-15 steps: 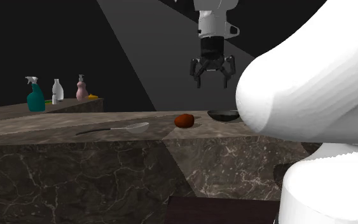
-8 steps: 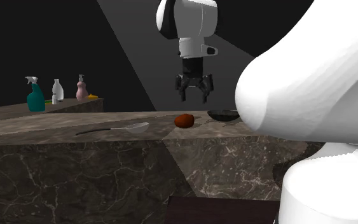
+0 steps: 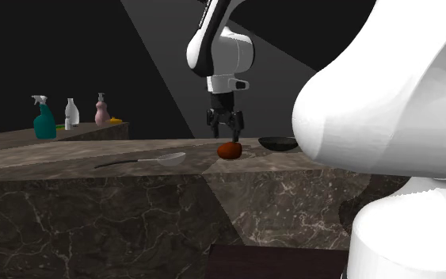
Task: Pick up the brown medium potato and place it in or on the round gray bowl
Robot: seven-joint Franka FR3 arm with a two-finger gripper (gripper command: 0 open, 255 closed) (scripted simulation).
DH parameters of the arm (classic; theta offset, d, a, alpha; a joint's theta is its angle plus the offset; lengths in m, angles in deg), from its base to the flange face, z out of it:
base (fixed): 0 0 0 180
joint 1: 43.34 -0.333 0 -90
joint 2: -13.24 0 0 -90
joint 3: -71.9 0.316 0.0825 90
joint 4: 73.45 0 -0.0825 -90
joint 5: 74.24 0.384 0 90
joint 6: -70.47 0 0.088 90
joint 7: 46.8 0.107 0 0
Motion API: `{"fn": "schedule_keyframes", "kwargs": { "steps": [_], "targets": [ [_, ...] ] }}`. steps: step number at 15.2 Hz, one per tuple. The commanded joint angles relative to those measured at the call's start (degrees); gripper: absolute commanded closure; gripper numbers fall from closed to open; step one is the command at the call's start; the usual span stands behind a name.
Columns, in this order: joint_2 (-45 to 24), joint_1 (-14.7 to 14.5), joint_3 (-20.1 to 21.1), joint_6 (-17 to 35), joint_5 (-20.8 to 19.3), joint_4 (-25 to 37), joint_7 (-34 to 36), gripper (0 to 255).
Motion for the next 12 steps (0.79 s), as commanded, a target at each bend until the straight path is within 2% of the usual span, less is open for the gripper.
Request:
{"fn": "schedule_keyframes", "kwargs": {
  "steps": [1,7,12],
  "targets": [
    [-1.8,0.2,0.2,1.4,-1.9,0.1,2.1,0],
    [-5.7,0.3,0.0,5.0,-6.1,-0.8,5.0,0],
    [-5.7,0.3,0.0,5.0,-6.1,-0.8,5.0,0]
  ]
}}
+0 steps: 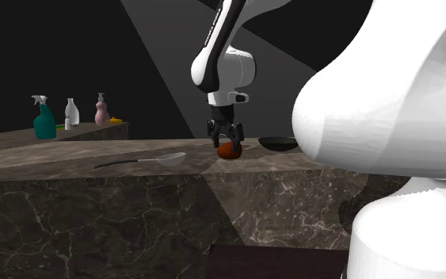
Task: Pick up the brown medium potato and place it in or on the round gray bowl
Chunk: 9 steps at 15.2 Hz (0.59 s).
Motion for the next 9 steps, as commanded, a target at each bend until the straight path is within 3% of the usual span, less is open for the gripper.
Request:
{"fn": "schedule_keyframes", "kwargs": {
  "steps": [1,2,3,9],
  "targets": [
    [0.0,0.0,0.0,0.0,0.0,0.0,0.0,0],
    [0.0,0.0,0.0,0.0,0.0,0.0,0.0,0],
    [0.0,0.0,0.0,0.0,0.0,0.0,0.0,255],
    [0.0,0.0,0.0,0.0,0.0,0.0,0.0,255]
  ]
}}
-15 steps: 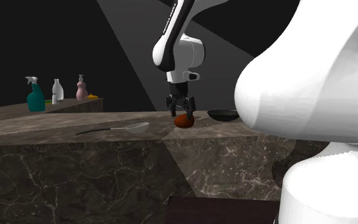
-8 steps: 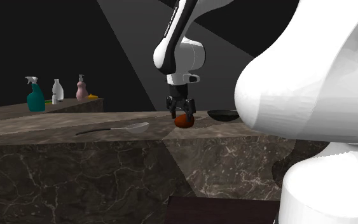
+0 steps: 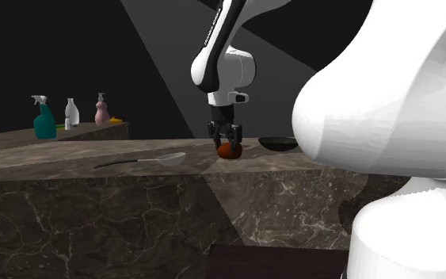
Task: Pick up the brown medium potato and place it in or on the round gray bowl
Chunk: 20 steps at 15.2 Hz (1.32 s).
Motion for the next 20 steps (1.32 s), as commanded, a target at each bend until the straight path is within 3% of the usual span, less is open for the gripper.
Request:
{"fn": "schedule_keyframes", "kwargs": {
  "steps": [1,20],
  "targets": [
    [0.0,0.0,0.0,0.0,0.0,0.0,0.0,255],
    [8.5,-0.1,-0.6,-12.1,8.9,6.0,-7.5,255]
  ]
}}
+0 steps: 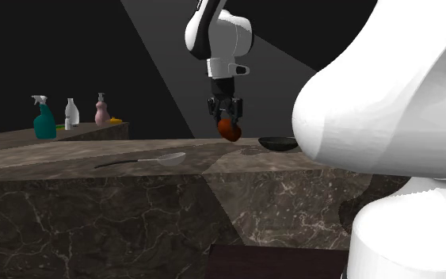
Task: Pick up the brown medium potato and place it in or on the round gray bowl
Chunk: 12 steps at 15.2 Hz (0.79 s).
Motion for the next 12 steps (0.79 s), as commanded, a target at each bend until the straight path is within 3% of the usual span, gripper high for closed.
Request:
{"fn": "schedule_keyframes", "kwargs": {
  "steps": [1,7,12],
  "targets": [
    [0.6,0.0,-0.1,-1.5,0.6,1.0,-0.5,255],
    [2.2,-0.1,-0.6,-5.2,1.8,3.5,-1.8,255],
    [-0.7,2.9,-4.0,-5.1,0.4,6.3,-7.5,255]
  ]
}}
